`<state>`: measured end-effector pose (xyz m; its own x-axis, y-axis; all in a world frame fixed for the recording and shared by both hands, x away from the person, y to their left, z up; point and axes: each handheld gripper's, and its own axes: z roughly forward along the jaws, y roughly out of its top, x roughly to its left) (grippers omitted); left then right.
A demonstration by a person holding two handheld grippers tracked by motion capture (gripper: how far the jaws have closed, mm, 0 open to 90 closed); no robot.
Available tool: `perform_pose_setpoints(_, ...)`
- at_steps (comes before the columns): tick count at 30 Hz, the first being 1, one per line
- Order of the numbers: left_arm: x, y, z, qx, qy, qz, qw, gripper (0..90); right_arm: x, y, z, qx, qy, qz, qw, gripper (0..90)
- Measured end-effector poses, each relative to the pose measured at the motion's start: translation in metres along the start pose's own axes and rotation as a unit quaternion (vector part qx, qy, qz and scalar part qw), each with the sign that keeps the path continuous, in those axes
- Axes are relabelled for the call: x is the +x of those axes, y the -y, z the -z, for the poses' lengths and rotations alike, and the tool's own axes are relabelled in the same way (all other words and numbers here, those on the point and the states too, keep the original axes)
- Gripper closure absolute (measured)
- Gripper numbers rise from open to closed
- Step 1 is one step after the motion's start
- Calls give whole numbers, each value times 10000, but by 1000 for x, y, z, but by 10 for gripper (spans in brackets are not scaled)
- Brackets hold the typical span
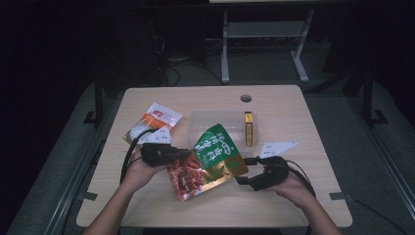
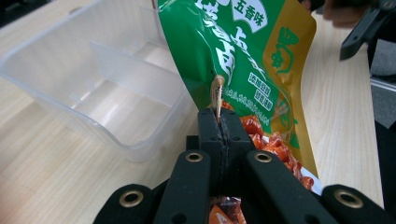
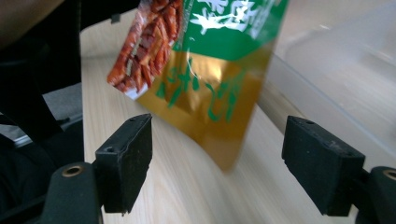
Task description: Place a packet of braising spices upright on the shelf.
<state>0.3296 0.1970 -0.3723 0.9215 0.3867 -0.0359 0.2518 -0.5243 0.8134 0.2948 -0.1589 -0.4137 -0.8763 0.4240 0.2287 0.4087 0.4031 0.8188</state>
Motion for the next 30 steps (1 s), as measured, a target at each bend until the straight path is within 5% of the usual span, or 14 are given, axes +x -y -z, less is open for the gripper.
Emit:
perform_pose_setpoints(11, 3, -3, 9, -199, -83, 56, 9998, 898, -8, -17, -32, -199, -406, -187, 9988, 486)
perform_pose_setpoints(18, 2, -3, 7, -202, -19, 55, 9998, 898, -8, -18, -36, -201, -451, -195, 9986, 810)
perform_pose_setpoints(21, 2, -3, 6, -228, -27, 48, 9997, 898, -8, -19, -34, -229, -472, -123, 9985, 881)
perform_pose_setpoints(30, 3, 1, 4, -308, 128, 122, 9994, 895, -7, -22, -23, -308, -743, 32, 9968, 900)
